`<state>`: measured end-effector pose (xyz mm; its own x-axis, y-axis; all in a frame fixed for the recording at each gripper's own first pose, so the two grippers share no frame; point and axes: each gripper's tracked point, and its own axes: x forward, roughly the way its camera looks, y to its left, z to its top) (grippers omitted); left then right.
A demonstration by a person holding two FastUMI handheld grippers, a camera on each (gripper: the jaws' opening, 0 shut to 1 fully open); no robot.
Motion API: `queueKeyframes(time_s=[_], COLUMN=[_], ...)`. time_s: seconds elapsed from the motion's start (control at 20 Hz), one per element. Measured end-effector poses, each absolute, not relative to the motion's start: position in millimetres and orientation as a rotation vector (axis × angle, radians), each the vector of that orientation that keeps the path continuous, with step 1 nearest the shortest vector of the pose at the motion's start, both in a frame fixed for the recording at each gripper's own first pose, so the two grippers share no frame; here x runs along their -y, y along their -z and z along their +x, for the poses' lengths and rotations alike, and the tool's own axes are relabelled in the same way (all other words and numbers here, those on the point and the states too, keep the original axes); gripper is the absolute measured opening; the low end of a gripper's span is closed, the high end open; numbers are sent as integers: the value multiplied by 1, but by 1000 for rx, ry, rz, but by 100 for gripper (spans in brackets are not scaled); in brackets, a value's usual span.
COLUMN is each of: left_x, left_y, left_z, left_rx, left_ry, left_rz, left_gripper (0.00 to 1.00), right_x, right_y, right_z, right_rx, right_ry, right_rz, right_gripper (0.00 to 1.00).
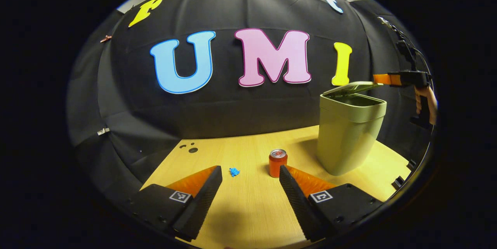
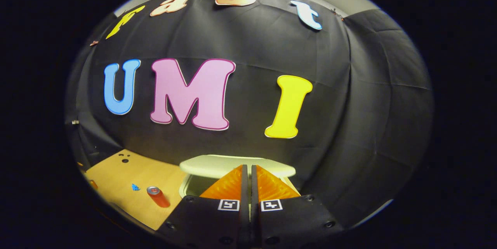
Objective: Press the lid of the desktop garbage bin to open it, pick up the crumpled paper on the desktop and throw it into the bin, then pick up the pop can on the desktop and drop it into the bin, and finally close the garbage bin lid.
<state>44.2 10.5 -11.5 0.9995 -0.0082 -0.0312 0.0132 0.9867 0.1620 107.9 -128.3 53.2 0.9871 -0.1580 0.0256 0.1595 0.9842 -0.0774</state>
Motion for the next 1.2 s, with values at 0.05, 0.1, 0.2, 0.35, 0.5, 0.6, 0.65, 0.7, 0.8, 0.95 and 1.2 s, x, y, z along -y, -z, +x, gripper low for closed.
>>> queueKeyframes(time_s=[0.05, 0.1, 0.2, 0.35, 0.5, 0.6, 0.65, 0.7, 0.8, 0.95, 1.2], left_x=[-10, -10, -12, -19, -29, -39, -43, -43, -43, -41, -39], left_y=[10, 9, 4, -1, -2, 0, 0, -1, -6, -7, -6], left_z=[43, 43, 43, 41, 46, 52, 55, 61, 70, 86, 116], left_rx=[-25, -20, -14, 3, 7, 0, -9, -12, -16, -30, -63], left_ry=[14, 14, 10, -4, -14, -26, -27, -10, 1, 14, 29], left_rz=[162, 162, 159, 150, 149, 137, 115, 85, 46, 58, 100], left_gripper=[95, 95, 95, 95, 96, 95, 95, 95, 95, 95, 95], right_x=[128, 129, 132, 132, 135, 134, 133, 131, 128, 123, 116], right_y=[-55, -57, -58, -54, -44, -39, -35, -32, -19, -2, 5], right_z=[104, 99, 92, 81, 70, 62, 60, 57, 54, 50, 49], right_rx=[22, 23, 25, 13, -7, -18, -26, -35, -68, -112, -114], right_ry=[164, 168, 181, 186, 201, 201, 199, 190, 174, 139, 112], right_rz=[-57, -40, -20, 6, 14, 13, 14, 15, 5, -13, -10], right_gripper=[5, 5, 5, 5, 6, 5, 5, 8, 23, 45, 100])
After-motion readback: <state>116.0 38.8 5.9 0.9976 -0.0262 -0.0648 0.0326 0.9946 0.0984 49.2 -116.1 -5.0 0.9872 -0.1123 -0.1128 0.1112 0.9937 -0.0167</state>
